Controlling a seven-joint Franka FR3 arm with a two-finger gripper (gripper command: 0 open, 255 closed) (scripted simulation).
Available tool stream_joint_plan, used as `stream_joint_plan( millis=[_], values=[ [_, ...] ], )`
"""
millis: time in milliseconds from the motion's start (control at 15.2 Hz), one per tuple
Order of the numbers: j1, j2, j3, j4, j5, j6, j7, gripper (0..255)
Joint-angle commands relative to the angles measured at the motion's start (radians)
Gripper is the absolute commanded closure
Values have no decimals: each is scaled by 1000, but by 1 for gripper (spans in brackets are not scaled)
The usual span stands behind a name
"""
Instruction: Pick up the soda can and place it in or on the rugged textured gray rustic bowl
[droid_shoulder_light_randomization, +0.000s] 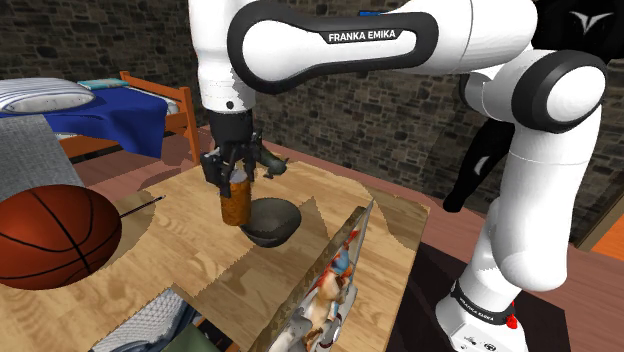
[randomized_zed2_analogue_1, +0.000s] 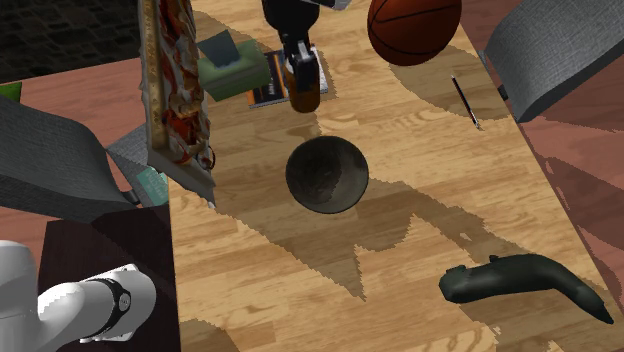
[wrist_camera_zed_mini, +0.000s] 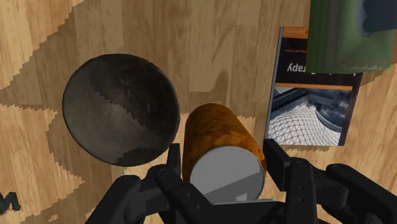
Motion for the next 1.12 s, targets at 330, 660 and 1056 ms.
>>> stream_joint_plan(
  millis=[330, 660, 1056],
  values=[
    [-111, -93, -64, -81, 48, 3, -176, 255],
    [-157, -122, -100, -123, 62, 21, -258, 255],
    [-159, -125, -101, -208, 63, 102, -258, 255]
  ],
)
